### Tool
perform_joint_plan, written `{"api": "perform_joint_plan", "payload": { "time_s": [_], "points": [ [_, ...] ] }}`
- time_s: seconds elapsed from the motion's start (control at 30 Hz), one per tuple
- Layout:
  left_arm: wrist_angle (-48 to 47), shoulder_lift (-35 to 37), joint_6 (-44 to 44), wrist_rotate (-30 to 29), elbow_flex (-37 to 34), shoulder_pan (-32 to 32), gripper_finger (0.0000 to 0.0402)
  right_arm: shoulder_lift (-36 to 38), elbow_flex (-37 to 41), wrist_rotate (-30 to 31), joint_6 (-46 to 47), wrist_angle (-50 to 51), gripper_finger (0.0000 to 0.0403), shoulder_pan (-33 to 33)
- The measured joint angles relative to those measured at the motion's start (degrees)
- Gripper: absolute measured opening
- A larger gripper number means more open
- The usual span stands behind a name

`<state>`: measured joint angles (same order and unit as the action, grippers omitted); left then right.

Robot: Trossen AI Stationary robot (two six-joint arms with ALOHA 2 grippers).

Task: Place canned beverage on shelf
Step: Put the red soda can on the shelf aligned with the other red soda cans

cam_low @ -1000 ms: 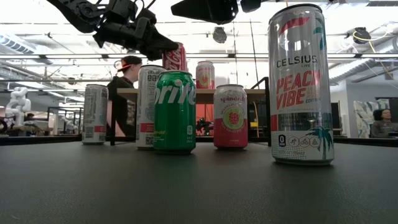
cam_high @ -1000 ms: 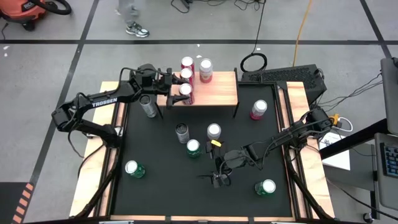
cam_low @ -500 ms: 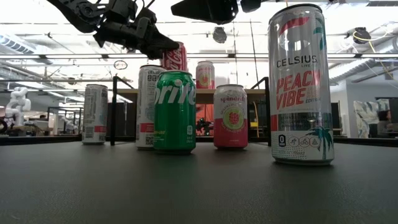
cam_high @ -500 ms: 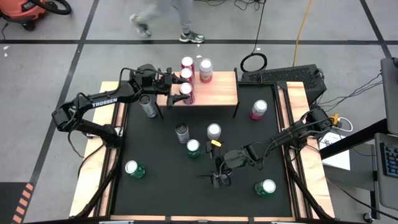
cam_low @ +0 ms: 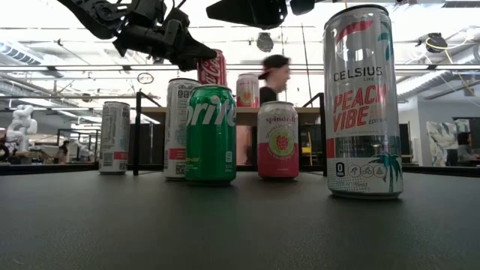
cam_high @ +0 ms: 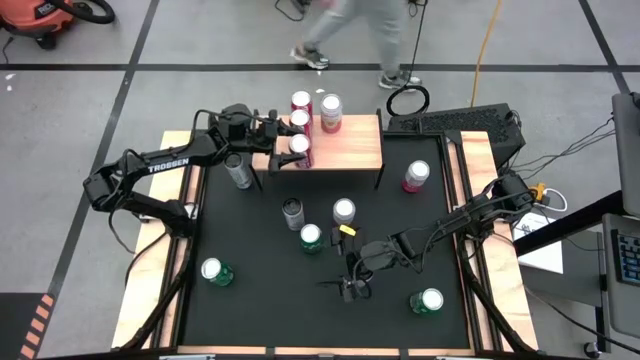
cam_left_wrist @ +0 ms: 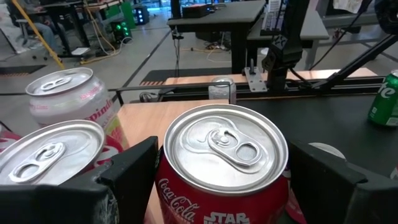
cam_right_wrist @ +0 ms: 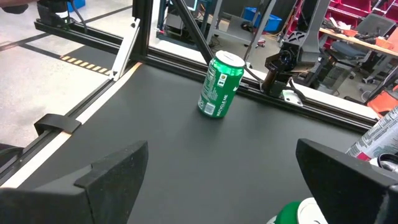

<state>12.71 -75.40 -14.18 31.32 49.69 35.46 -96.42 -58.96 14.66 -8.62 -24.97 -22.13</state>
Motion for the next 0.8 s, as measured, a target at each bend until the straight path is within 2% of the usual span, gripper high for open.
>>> {"api": "perform_joint_plan", "payload": {
  "time_s": [0.8],
  "points": [
    [-1.1, 0.0, -0.1, -0.3, 0.0, 0.0, 0.0313, 0.0, 0.0, 0.0, -0.2, 0.0, 0.0389, 0.0]
  ]
}}
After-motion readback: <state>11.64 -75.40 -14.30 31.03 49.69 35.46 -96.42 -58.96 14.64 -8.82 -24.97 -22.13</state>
